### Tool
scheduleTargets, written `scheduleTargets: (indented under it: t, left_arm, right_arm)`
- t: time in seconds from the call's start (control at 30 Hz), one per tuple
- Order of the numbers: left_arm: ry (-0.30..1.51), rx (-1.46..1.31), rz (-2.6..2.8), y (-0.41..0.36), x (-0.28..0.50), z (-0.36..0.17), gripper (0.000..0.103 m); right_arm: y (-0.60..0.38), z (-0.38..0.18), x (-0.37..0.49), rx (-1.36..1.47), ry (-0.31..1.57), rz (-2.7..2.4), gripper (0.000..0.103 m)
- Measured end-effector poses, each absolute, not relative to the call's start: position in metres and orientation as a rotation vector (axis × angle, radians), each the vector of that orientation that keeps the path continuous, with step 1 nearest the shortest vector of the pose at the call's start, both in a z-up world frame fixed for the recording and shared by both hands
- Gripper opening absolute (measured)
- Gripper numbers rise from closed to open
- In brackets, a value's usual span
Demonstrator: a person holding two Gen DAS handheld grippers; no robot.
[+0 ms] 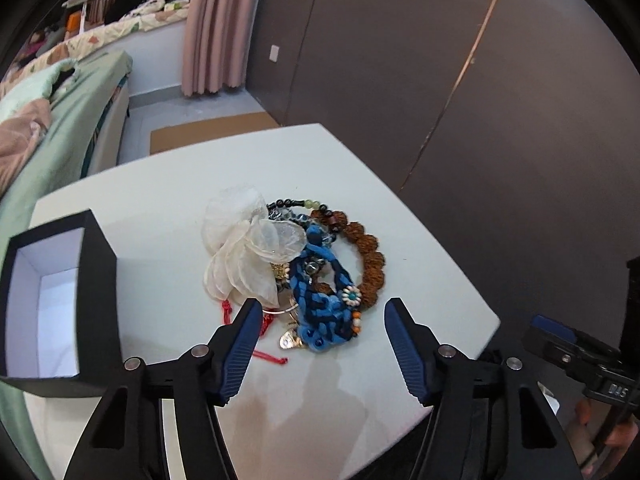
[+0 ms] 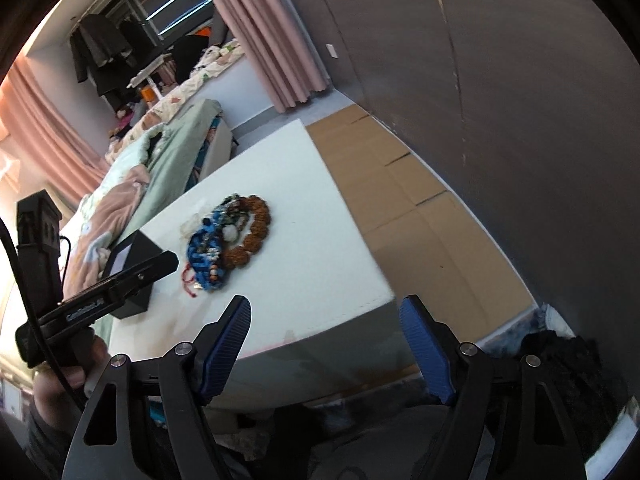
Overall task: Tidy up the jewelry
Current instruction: 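Move the left tool to the jewelry pile and grasp the blue braided bracelet, then carry the blue bracelet over the black box while the right tool grasps the white pouch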
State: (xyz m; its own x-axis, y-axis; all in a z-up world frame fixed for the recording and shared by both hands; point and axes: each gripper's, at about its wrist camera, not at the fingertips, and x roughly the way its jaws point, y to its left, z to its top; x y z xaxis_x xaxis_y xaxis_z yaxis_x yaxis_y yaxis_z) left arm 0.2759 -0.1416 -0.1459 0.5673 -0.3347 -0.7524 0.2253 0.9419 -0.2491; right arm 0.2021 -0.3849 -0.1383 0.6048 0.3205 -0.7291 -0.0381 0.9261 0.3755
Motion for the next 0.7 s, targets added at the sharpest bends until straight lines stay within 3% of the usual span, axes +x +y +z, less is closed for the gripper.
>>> scheduleTargets:
  t: [0.23,0.33,0.4,0.7]
  left_arm:
    - [0.971,-0.18,-0.312,-0.14,0.299,-0.173,0.046]
    - [0.964,-0.176,-0.329,-0.143,0.3,-0.176,0.028]
    - [0.959,-0.155,-0.336,-0.145,0.299,-0.175,0.008]
    - [0.884,-0.19,-0.368,-0.126,0.283,-0.144,0.008]
  right_arm:
    - [-0.387,-0.144,0.208,0.344,0.946,0.22,0.078]
    - [-0.385,-0.148,0.212,0.359,0.968,0.221,0.079]
    - [-0.382,-0.149,0.215,0.366,0.977,0.225,0.079]
    - [-0.36,-0.142,0.231,0.382,0.972,0.25,0.079]
